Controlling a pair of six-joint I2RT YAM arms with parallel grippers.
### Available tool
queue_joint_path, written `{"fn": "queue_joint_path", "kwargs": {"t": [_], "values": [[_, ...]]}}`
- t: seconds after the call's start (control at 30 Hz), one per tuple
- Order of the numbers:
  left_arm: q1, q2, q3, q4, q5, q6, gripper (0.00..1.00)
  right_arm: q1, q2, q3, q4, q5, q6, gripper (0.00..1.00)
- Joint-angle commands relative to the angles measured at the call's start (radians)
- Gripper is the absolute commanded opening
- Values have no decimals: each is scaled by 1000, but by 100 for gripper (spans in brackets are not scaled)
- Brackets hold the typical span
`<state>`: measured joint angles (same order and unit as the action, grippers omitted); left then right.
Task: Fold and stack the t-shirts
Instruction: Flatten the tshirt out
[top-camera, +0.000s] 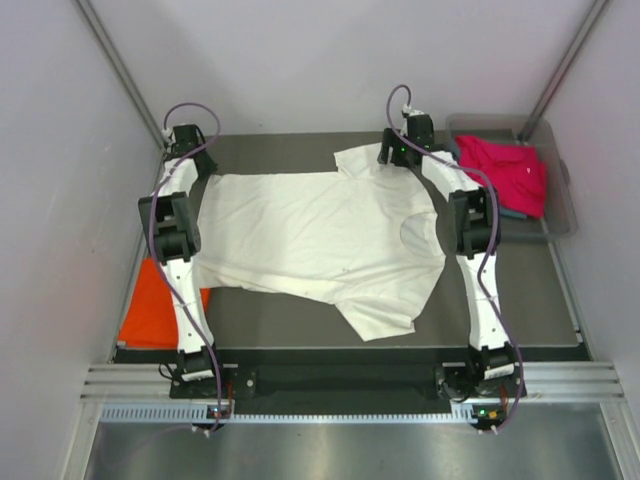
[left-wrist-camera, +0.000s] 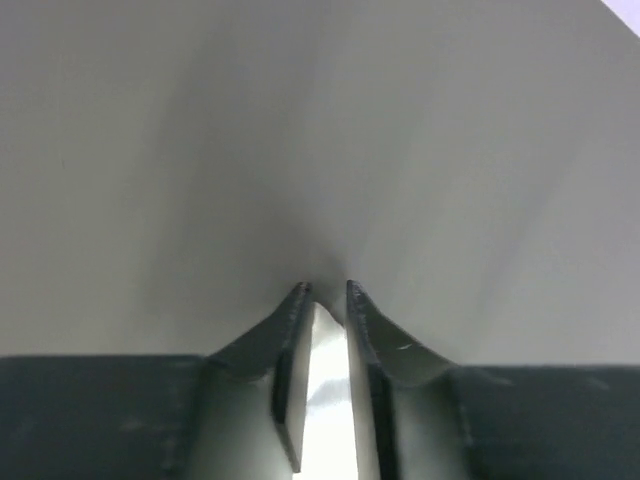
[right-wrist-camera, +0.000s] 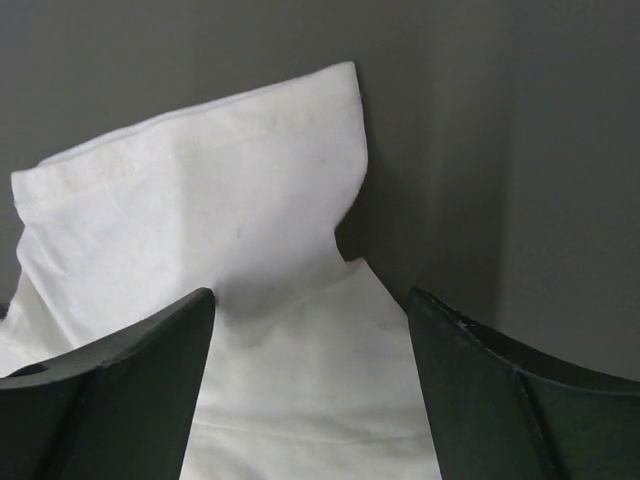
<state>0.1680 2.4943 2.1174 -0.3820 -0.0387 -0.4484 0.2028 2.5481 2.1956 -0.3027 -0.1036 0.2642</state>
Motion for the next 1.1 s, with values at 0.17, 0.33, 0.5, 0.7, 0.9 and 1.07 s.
{"fn": "queue_joint_path", "kwargs": {"t": [0.17,0.33,0.5,0.7,0.9,1.07], "values": [[10,32,-50,12,34,-35,0,6,78,127,86,-38,113,33],[14,20,-56,71,85,-79,0,6,64,125,152,-6,121,0],[11,-5,-70,182,94,-166,0,-5,8,150,214,97,87,0],[-22,-5,-25,282,66,-230,0,-43,-2,213,273,139,78,0],[-59,53,108,334,11,-230,0,-71,15,223,327,142,70,0],[-71,118,243,347,-16,-230,0,-91,52,246,341,127,61,0]]}}
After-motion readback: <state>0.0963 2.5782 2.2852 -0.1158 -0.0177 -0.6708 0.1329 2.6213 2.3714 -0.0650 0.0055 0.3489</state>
